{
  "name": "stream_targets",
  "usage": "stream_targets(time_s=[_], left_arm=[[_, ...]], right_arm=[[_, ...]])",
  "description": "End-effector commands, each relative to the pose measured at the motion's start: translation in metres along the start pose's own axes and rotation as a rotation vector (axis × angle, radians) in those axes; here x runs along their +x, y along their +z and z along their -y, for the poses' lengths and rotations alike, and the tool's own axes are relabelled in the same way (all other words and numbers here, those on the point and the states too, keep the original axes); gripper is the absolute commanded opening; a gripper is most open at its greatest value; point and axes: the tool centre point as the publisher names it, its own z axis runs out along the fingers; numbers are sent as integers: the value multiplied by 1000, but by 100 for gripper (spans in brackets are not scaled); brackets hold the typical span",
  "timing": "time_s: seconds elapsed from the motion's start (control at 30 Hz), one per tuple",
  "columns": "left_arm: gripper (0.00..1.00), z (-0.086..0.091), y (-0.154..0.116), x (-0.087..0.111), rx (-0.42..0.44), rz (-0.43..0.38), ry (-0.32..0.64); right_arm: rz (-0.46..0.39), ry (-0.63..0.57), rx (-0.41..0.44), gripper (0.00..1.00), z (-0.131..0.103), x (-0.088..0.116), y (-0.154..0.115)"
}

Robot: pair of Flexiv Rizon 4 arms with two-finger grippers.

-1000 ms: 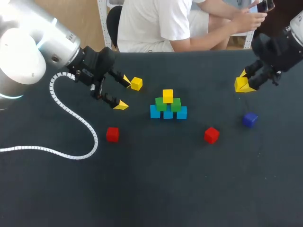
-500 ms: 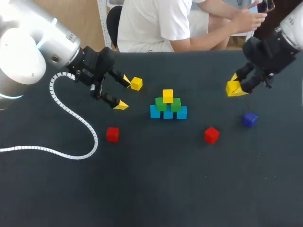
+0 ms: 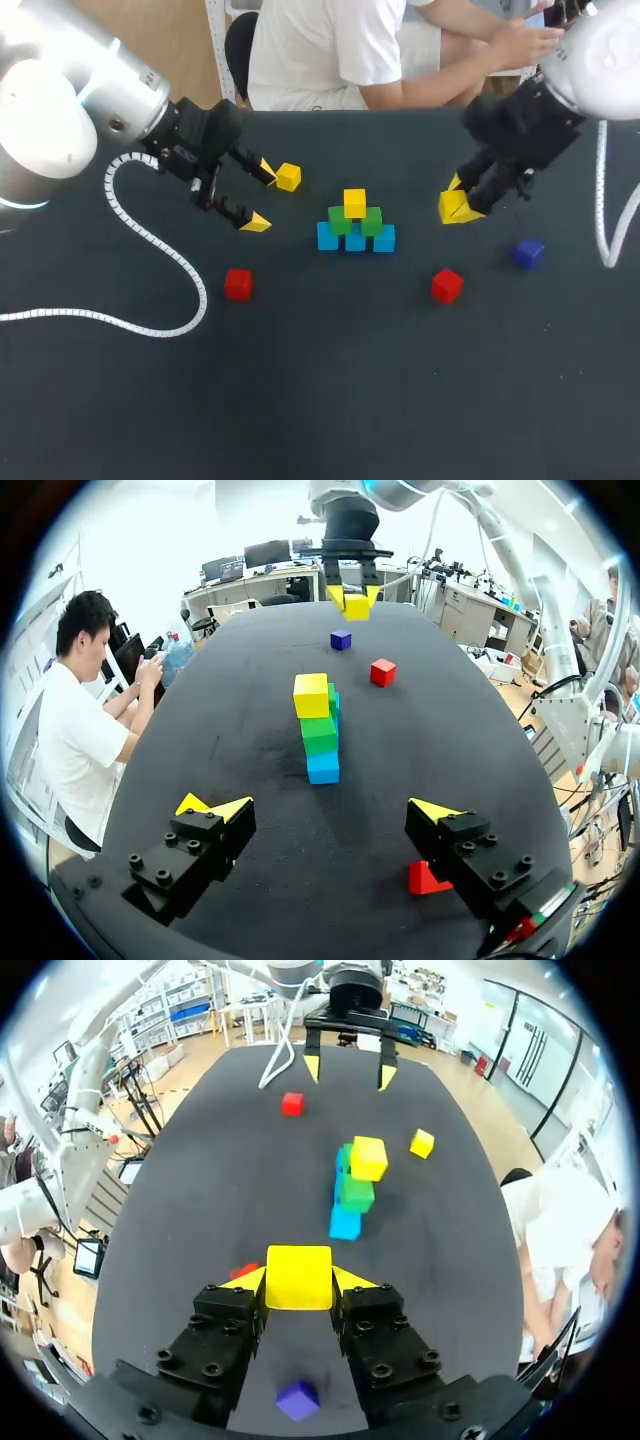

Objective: Place the blue cubes, place green cubes on the blue cubes, place the yellow cubes on the green cubes, then place the red cubes on the yellow cubes, and place purple cube on the red cubes.

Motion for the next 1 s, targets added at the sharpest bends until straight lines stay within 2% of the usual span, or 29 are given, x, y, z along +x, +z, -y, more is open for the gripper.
stream_targets(time_s=[0.03, 0.43, 0.73, 1.0], left_arm=[[100, -1, 0, 0, 4, -3, 0], [100, -1, 0, 0, 4, -3, 0], [100, -1, 0, 0, 4, -3, 0], [100, -1, 0, 0, 4, -3, 0]], right_arm=[[-8, -7, 0, 0, -3, -9, 9], [18, -40, -14, 0, -11, -28, 13], [22, -44, -14, 0, -11, -29, 12], [-9, -41, -20, 0, 3, -27, 24]])
